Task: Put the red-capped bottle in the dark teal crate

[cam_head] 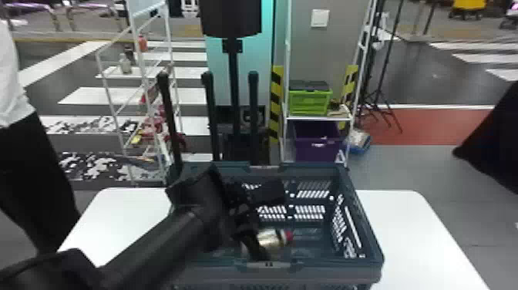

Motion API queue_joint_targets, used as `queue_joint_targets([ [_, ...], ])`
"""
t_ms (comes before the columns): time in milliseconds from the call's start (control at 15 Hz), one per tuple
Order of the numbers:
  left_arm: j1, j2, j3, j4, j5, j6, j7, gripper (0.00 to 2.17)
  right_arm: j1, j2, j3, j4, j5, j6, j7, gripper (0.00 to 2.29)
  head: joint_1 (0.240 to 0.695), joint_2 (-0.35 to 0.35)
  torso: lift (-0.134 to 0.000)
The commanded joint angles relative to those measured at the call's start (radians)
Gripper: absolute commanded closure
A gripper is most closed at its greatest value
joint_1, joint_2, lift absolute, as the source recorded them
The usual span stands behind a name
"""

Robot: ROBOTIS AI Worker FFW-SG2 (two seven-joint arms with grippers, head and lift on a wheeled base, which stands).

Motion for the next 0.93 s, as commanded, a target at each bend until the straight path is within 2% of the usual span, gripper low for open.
queue_joint_targets([
  [0,0.013,-0.010,0.003,-0.043,0.000,0.023,0.019,0.00,0.001,0.001,0.000,0.000,0.000,-0.001,0.000,0.15,0.499,0.000,0.000],
  [200,0.040,-0.010,0.052,-0.178,-0.003,0.109,0.013,0.03,0.004,0.001,0.000,0.000,0.000,-0.004,0.000,0.15,0.499,0.000,0.000],
  [400,0.094,0.029,0.194,-0.366,0.010,0.189,-0.012,0.03,0.012,0.001,-0.009,-0.008,0.000,-0.001,0.000,0.15,0.499,0.000,0.000],
  [600,0.169,0.083,0.355,-0.584,0.059,0.275,-0.021,0.04,0.019,0.002,-0.017,-0.017,0.000,0.002,0.000,0.15,0.499,0.000,0.000],
  [733,0.277,0.118,0.525,-0.771,0.191,0.284,-0.007,0.04,0.026,0.005,-0.020,-0.025,0.000,0.005,0.000,0.15,0.499,0.000,0.000],
  [867,0.424,0.141,0.678,-0.974,0.336,0.278,0.083,0.04,0.032,0.004,-0.020,-0.032,0.000,0.005,0.000,0.15,0.499,0.000,0.000],
])
